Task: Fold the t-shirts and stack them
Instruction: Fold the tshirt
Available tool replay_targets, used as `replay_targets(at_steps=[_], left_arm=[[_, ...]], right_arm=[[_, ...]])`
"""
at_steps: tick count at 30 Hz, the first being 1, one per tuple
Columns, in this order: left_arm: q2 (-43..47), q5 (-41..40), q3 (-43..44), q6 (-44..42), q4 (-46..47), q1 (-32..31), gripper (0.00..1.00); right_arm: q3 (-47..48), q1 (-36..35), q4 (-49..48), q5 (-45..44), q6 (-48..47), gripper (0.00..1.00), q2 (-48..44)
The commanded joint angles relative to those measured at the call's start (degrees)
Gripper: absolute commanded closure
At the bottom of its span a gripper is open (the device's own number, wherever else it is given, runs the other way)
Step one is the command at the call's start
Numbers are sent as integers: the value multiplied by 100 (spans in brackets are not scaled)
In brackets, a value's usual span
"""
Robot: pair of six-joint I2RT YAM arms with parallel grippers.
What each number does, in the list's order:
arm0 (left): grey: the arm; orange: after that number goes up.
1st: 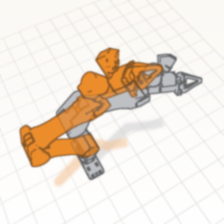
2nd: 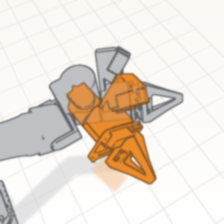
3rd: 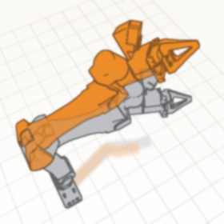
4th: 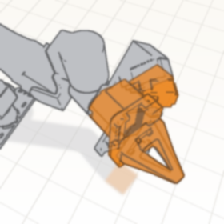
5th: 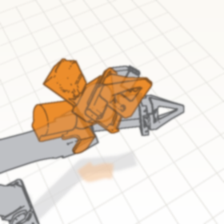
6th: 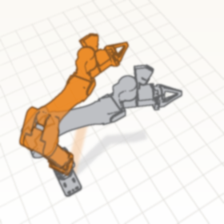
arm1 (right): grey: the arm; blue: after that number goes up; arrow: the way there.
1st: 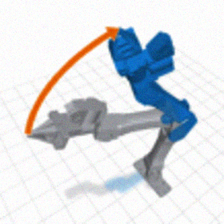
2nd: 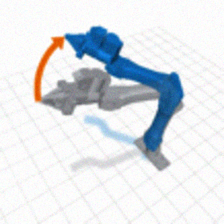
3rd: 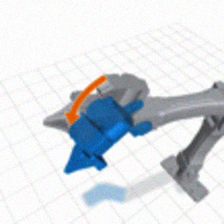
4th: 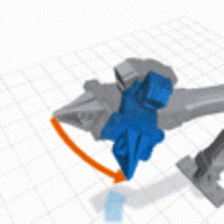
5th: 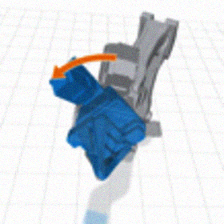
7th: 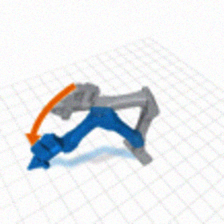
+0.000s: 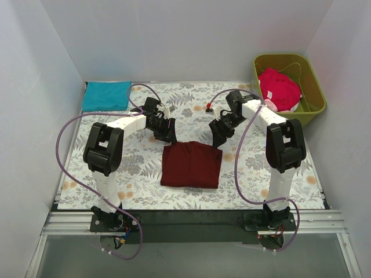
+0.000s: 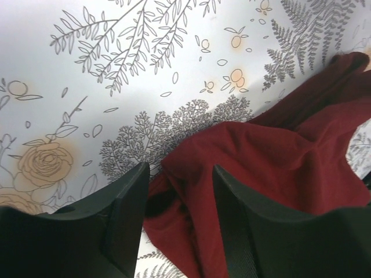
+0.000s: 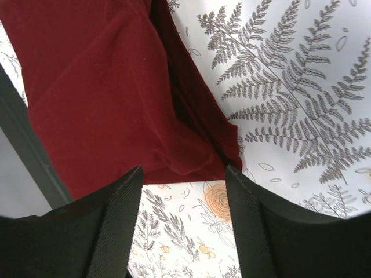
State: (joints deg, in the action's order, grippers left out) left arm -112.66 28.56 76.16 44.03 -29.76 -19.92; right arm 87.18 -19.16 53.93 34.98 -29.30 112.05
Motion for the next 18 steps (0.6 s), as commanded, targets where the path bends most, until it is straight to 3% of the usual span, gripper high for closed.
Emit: replay_targets(at_steps=[1, 6, 9, 13, 14, 16, 18], left_arm=[[8, 282, 22, 228, 58, 24, 56], [-54, 291, -22, 299, 145, 24, 61], [-98, 291, 39, 325, 163, 32, 68], [50, 256, 74, 334, 137, 41, 89], [104, 221, 66, 308, 128, 58, 98], [331, 115, 39, 255, 67, 102, 100], [507, -16, -40, 159, 32, 164, 100]], right_arm=[[-95, 9, 3, 377, -102, 36, 159], [-174, 0, -23, 457, -85, 38, 221], [-262, 0, -58, 457, -93, 44, 282], [-298, 0, -58, 396, -102, 78, 239], [-289, 0, -41, 334, -111, 82, 125], [-280, 0, -23, 238, -120, 95, -24], [-263, 8, -14, 71, -137, 99, -244]])
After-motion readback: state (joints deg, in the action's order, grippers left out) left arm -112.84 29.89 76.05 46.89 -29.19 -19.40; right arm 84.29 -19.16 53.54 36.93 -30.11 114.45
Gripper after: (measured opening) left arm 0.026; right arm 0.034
